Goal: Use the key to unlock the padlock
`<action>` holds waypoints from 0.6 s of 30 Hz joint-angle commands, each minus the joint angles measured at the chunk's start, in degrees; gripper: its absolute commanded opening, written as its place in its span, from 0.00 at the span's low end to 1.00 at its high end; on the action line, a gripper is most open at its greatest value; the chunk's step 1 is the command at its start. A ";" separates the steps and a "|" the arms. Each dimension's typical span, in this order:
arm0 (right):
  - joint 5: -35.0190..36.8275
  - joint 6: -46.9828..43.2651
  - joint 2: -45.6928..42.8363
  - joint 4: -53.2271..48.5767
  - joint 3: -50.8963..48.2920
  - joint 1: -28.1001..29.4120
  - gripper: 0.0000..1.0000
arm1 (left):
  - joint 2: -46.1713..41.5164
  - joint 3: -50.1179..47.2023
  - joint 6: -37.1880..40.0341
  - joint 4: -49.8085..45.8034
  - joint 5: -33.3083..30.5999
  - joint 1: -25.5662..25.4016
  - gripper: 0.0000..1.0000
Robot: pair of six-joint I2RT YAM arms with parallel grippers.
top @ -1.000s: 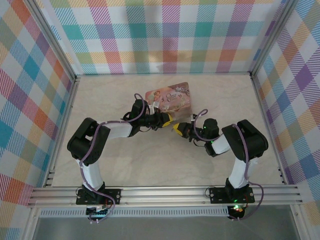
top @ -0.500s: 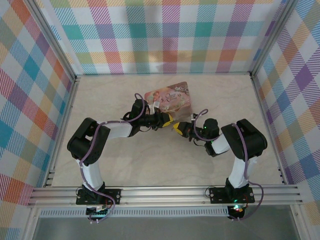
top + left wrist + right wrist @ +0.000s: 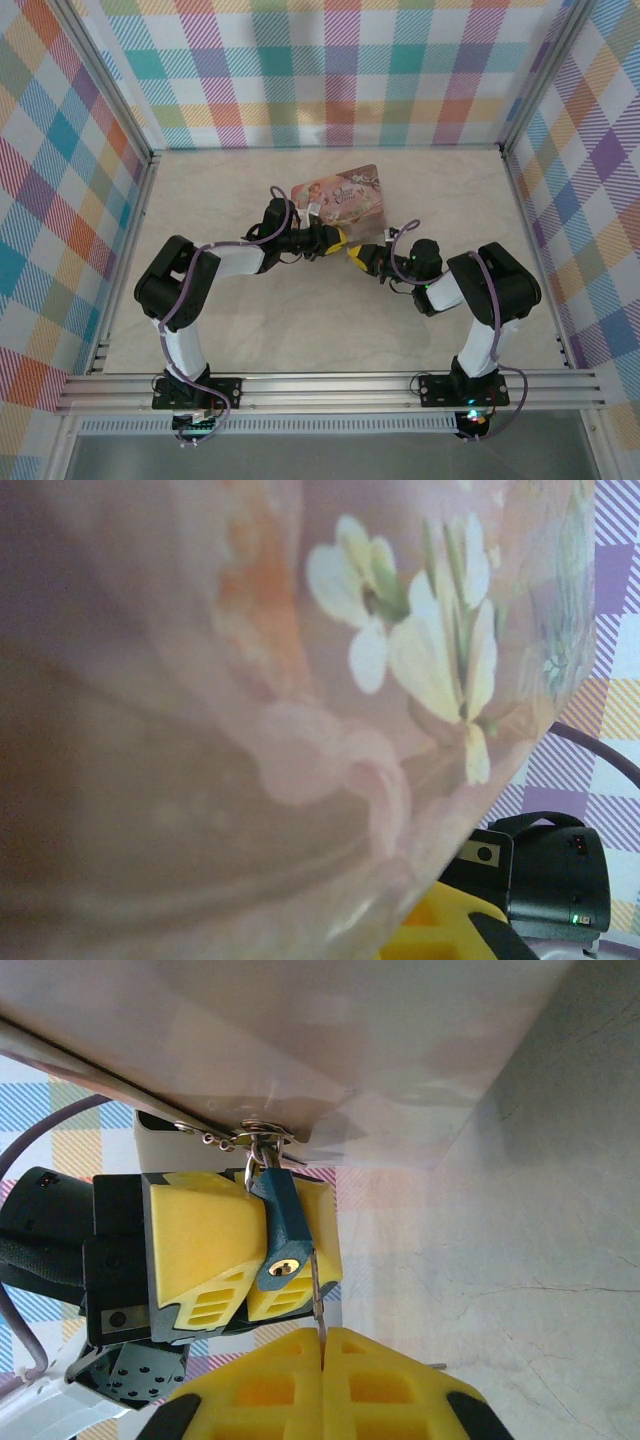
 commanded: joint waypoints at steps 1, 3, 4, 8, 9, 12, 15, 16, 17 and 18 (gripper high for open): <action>-0.54 0.11 -1.52 3.65 -0.47 -0.11 0.00 | -0.13 1.09 -0.76 1.78 2.85 -0.02 0.12; -0.29 0.06 -2.10 3.65 -1.26 -0.11 0.00 | 0.07 1.18 -0.98 2.01 2.90 -0.02 0.12; -0.33 0.02 -2.24 3.65 -1.53 -0.11 0.00 | 0.06 1.18 -1.04 2.06 2.90 -0.02 0.12; -0.05 -0.04 -2.55 3.65 -2.30 0.06 0.00 | 0.24 1.38 -1.11 2.12 2.86 -0.02 0.12; -0.01 -0.02 -2.54 3.65 -2.35 0.06 0.00 | 0.24 1.27 -1.20 2.23 2.88 -0.02 0.12; -0.18 -0.18 -2.65 3.66 -2.04 0.15 0.00 | 0.17 1.09 -1.20 2.28 2.78 -0.02 0.12; -0.10 -0.20 -3.07 3.65 -1.75 0.32 0.00 | 0.26 0.75 -1.46 2.63 2.90 -0.02 0.12; 0.00 -0.16 -3.14 3.65 -1.69 0.41 0.00 | 0.20 0.60 -1.46 2.63 2.84 -0.02 0.12; -0.07 -0.11 -3.27 3.65 -1.46 0.41 0.00 | 0.17 0.56 -1.46 2.67 2.89 -0.02 0.12; -0.14 0.04 -3.22 3.65 -1.22 0.40 0.00 | 0.09 0.50 -1.46 2.68 2.82 -0.02 0.12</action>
